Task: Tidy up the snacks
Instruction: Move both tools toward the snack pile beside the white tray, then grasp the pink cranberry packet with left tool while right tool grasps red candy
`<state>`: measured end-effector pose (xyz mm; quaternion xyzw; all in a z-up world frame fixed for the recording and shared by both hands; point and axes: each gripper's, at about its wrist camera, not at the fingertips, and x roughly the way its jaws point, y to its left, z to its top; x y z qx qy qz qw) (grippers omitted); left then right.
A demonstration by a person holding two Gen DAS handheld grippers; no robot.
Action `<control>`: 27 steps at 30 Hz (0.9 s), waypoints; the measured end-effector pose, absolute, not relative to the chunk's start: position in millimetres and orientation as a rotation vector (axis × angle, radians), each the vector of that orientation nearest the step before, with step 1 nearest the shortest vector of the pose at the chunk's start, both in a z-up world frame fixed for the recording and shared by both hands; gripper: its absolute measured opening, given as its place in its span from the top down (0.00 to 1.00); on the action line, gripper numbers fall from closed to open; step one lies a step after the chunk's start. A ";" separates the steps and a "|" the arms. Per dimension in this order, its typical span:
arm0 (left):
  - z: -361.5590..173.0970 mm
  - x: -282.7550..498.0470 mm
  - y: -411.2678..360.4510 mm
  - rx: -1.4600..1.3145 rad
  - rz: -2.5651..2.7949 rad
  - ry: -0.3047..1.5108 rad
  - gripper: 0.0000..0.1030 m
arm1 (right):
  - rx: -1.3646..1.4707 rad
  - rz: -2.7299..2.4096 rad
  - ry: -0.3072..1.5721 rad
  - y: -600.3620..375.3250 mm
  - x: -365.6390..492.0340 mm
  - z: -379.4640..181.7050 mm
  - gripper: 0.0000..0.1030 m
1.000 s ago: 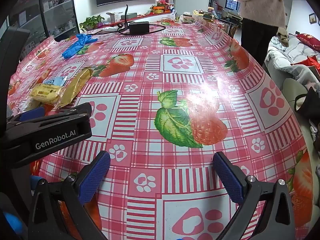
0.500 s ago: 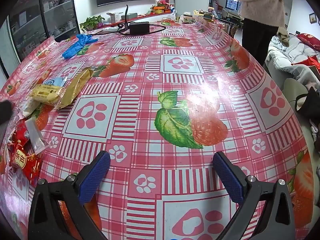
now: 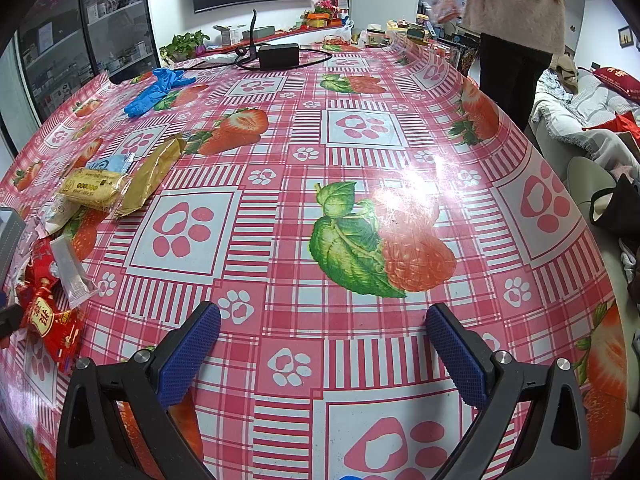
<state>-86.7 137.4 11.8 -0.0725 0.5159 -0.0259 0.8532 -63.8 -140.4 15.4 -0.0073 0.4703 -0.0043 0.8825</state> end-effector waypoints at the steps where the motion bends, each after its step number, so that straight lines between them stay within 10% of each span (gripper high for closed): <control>1: 10.7 -87.1 137.8 -0.166 -0.044 1.078 0.00 | -0.015 -0.009 0.979 -140.4 -63.7 15.4 0.00; 20: 5.1 -80.9 136.6 -0.094 0.024 1.060 0.01 | -0.057 0.287 1.001 -73.0 -79.2 43.7 0.00; 27: 9.2 -95.7 146.1 -0.021 0.017 1.027 0.30 | -0.106 0.454 1.060 -6.0 -68.3 33.9 0.01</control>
